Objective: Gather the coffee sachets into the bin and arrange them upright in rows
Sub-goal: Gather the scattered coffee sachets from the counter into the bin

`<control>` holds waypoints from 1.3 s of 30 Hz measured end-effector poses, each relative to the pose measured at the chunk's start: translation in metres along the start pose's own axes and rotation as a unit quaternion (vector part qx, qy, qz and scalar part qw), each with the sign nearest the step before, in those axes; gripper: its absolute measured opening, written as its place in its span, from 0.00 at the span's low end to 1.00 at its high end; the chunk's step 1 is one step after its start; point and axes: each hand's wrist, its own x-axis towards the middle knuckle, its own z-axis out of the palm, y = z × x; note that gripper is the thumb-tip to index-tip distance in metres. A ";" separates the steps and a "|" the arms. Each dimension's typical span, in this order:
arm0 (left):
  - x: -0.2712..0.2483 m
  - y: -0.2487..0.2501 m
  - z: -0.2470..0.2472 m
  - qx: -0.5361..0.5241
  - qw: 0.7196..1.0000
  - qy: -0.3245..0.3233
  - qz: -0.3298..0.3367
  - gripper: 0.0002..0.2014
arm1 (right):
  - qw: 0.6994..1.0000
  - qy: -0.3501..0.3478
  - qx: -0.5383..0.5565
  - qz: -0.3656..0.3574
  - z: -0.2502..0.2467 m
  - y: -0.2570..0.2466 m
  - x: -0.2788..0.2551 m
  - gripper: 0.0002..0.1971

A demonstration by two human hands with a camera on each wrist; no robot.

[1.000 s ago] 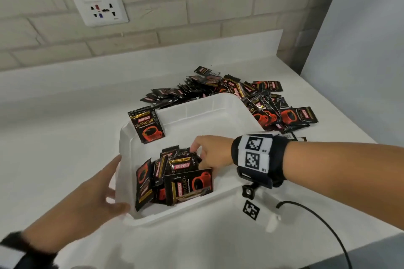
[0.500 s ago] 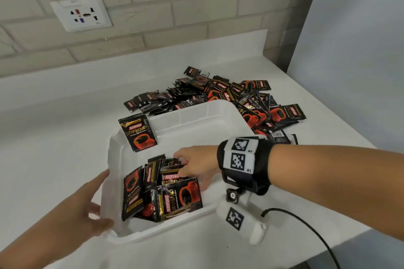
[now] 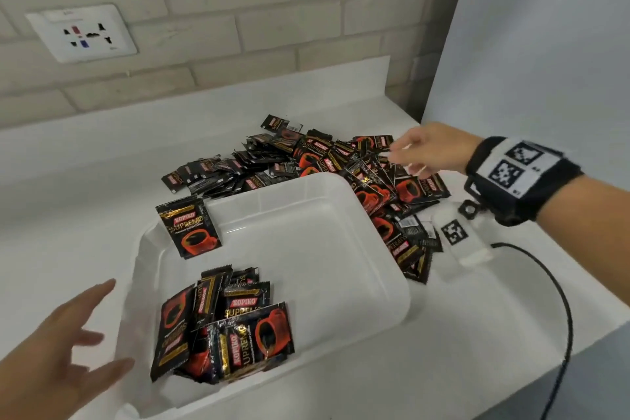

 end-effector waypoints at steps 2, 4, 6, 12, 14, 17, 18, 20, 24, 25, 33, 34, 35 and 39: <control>0.010 0.001 -0.008 0.001 0.999 0.021 0.037 0.62 | 0.997 -0.001 -0.070 0.039 0.006 0.019 0.014 0.30; 0.016 0.019 -0.015 0.001 0.997 0.011 0.079 0.59 | 0.994 -0.023 -0.096 0.042 0.024 0.025 0.025 0.40; 0.015 0.054 -0.019 0.001 0.993 -0.007 0.118 0.52 | 0.994 -0.027 -0.103 0.027 0.042 0.024 0.036 0.48; 0.014 0.140 -0.013 -0.047 0.977 -0.025 0.208 0.32 | 0.993 0.010 -0.113 -0.017 0.071 0.015 0.058 0.53; 0.023 0.151 -0.006 -0.062 0.976 -0.046 0.202 0.28 | 0.999 -0.001 -0.046 -0.005 0.069 0.018 0.061 0.50; 0.034 0.164 0.003 -0.065 0.980 -0.069 0.177 0.28 | 0.999 -0.041 0.004 0.008 0.059 0.021 0.064 0.25; 0.035 0.168 0.006 -0.073 0.979 -0.075 0.177 0.27 | 0.998 -0.053 0.018 0.013 0.053 0.021 0.062 0.16; 0.039 0.177 0.011 -0.095 0.975 -0.092 0.178 0.26 | 0.998 -0.048 0.051 0.002 0.040 0.022 0.057 0.10; 0.051 0.195 0.023 -0.156 0.970 -0.103 0.152 0.25 | 0.983 0.047 0.171 -0.046 0.019 0.015 0.042 0.09; 0.052 0.200 0.027 -0.181 0.967 -0.108 0.142 0.26 | 0.978 0.059 0.193 -0.058 0.017 0.010 0.035 0.09; 0.056 0.237 0.053 -0.366 0.905 -0.204 0.077 0.30 | 0.923 -0.057 0.345 -0.162 0.052 -0.046 -0.021 0.23; 0.056 0.239 0.056 -0.396 0.894 -0.195 0.078 0.23 | 0.925 -0.051 0.333 -0.175 0.059 -0.049 -0.025 0.25; 0.056 0.239 0.058 -0.422 0.886 -0.179 0.073 0.17 | 0.928 -0.044 0.322 -0.185 0.064 -0.051 -0.029 0.27; 0.056 0.222 0.054 -0.437 0.887 -0.134 0.066 0.18 | 0.942 -0.017 0.278 -0.188 0.062 -0.040 -0.032 0.33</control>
